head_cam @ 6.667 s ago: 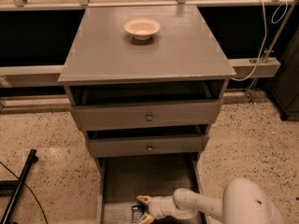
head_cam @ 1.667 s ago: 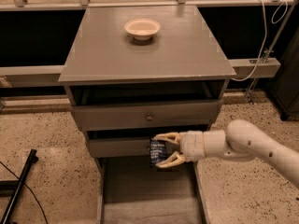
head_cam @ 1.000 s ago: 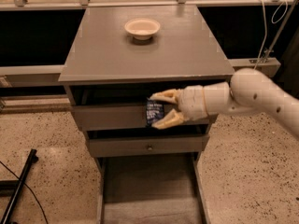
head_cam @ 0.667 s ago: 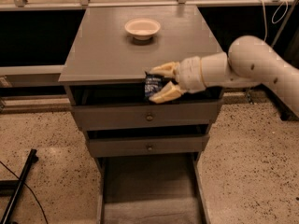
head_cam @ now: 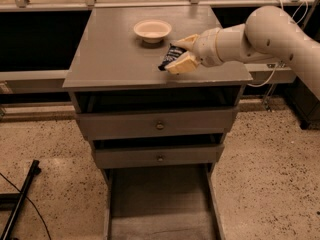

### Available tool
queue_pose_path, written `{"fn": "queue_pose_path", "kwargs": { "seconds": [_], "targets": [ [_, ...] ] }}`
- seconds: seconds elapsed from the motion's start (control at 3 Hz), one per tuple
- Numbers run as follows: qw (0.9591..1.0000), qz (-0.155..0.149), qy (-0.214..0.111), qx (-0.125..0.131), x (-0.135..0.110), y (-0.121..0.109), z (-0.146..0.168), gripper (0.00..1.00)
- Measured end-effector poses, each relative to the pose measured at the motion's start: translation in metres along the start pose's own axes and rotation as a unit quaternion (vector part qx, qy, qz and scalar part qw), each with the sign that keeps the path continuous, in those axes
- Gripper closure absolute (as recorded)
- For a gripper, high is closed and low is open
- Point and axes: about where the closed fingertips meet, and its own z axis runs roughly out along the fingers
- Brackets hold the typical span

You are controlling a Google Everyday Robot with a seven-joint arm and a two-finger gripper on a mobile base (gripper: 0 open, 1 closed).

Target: Pick rxbar blueberry from bottom drawer and place on counter

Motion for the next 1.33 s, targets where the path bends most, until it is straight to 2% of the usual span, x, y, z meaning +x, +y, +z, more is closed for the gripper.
{"fn": "queue_pose_path", "kwargs": {
  "seconds": [0.33, 0.67, 1.33],
  "targets": [
    [0.9974, 0.063, 0.017, 0.031, 0.0190, -0.0281, 0.0087, 0.83],
    [0.9959, 0.081, 0.020, 0.035, 0.0233, -0.0315, 0.0098, 0.60],
    [0.9959, 0.081, 0.020, 0.035, 0.0232, -0.0315, 0.0099, 0.13]
  ]
}}
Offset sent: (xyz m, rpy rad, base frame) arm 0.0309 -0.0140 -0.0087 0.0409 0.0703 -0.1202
